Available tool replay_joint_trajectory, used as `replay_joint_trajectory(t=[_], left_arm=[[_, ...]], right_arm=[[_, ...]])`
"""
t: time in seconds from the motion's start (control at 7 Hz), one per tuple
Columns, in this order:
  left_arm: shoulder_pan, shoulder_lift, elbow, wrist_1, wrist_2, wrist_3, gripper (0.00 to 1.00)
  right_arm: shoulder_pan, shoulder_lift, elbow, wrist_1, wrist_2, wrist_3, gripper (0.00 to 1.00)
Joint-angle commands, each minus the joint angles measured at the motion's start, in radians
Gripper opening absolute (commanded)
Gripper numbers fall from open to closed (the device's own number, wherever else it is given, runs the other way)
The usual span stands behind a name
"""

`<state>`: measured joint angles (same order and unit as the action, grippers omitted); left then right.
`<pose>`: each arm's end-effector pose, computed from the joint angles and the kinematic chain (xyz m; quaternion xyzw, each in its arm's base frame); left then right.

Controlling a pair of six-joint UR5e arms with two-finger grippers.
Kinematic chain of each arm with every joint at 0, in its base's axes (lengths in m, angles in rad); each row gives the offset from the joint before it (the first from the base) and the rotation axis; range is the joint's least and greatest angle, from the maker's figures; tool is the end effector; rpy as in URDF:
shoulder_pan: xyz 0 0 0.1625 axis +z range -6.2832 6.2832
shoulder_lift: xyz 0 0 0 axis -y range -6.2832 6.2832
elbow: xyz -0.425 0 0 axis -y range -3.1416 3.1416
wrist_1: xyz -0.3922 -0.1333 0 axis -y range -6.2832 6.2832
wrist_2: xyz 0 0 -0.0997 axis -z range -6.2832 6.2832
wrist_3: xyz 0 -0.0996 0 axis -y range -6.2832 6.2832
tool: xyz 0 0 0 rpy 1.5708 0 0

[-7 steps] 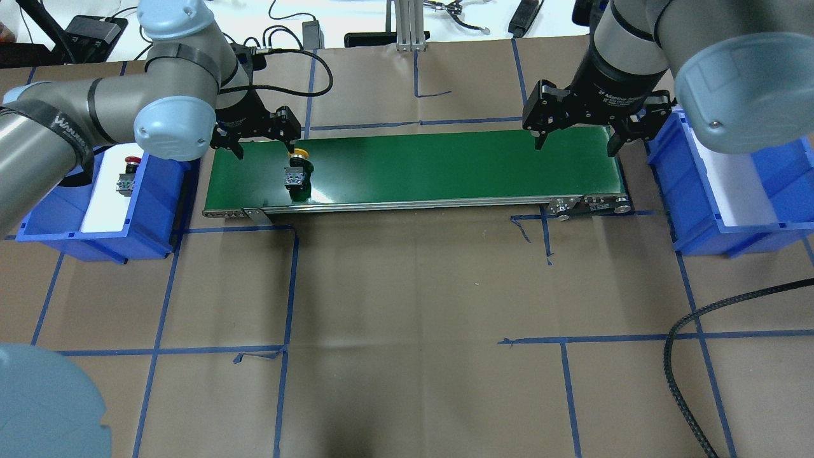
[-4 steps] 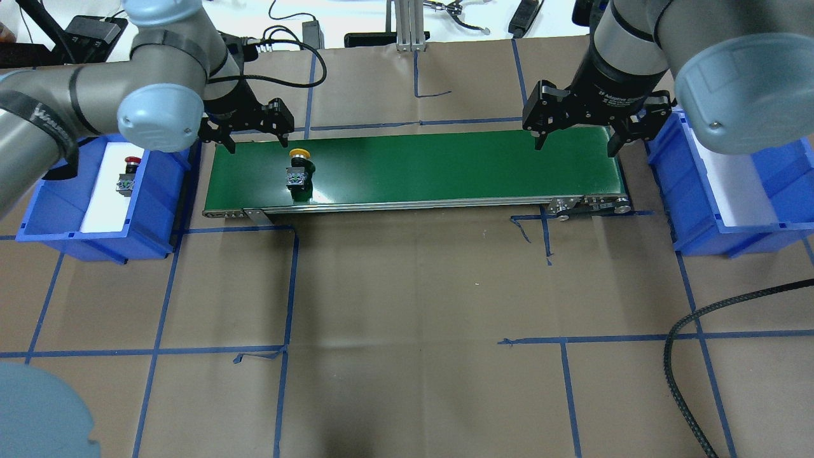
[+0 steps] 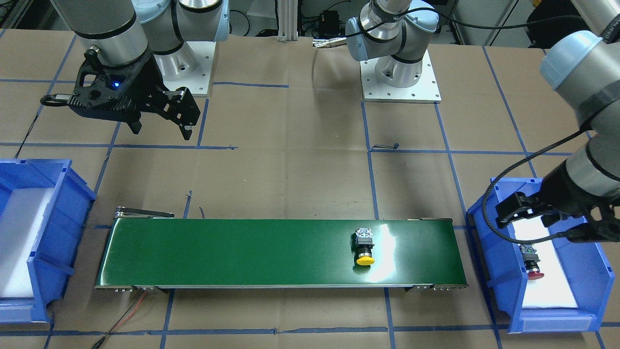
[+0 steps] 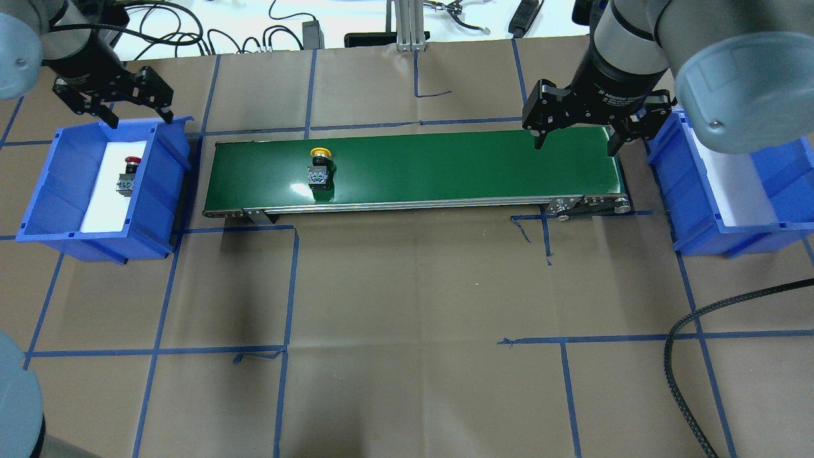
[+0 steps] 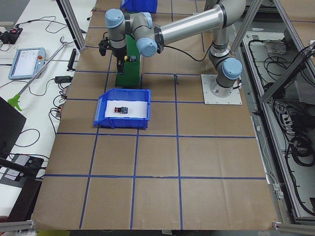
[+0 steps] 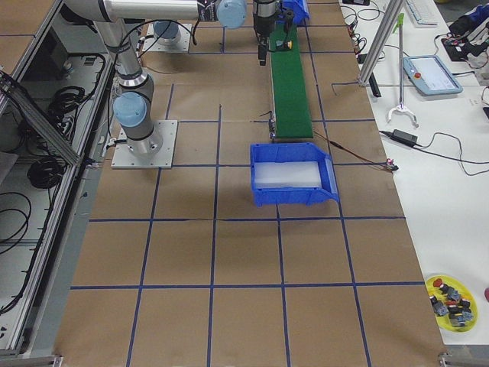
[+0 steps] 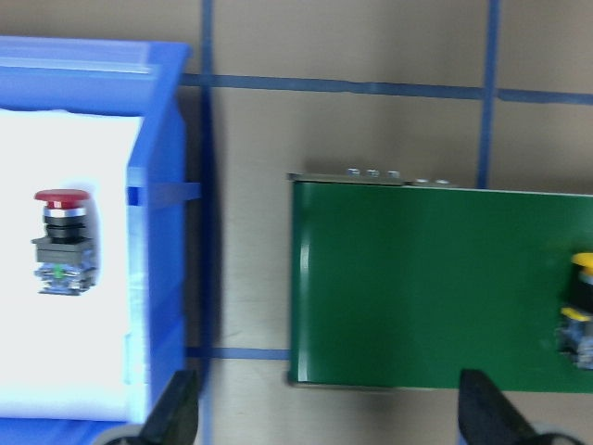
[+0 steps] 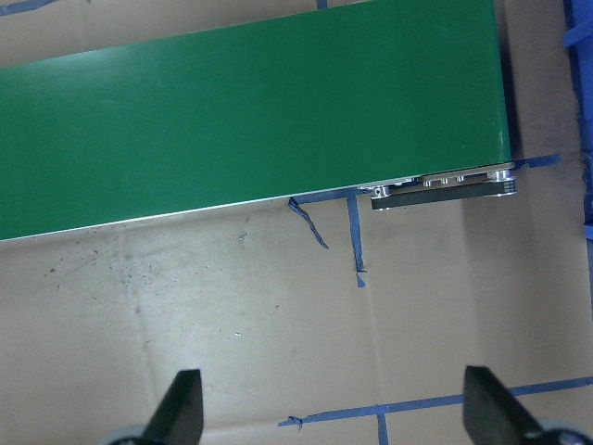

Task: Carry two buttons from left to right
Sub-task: 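Return the left gripper to the bin and grasp the red-capped button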

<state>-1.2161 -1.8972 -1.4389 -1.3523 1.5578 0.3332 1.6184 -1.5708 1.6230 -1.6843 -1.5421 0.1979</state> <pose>0.0902 -0.6311 0.3921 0.0107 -0.9999 0.0135 0.0021 0.1597 -0.4902 0.4738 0.0746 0.9966 -0.0287 0.0180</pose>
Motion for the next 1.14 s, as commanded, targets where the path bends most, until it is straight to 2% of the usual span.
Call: replay_joint_trajectory(t=[0.0, 0.29, 1.0], left_arm=[[0.131, -0.049, 0.009, 0.015, 0.001, 0.177, 1.0], [0.158, -0.08, 0.0, 0.047, 0.001, 0.226, 1.0], [0.161, -0.203, -0.056, 0.266, -0.004, 0.25, 1.0]], right_arm=[[0.0, 0.0, 0.0, 0.0, 0.0, 0.0, 1.0], [0.0, 0.0, 0.001, 0.0, 0.0, 0.0, 1.0], [0.0, 0.0, 0.0, 0.0, -0.001, 0.0, 1.0]])
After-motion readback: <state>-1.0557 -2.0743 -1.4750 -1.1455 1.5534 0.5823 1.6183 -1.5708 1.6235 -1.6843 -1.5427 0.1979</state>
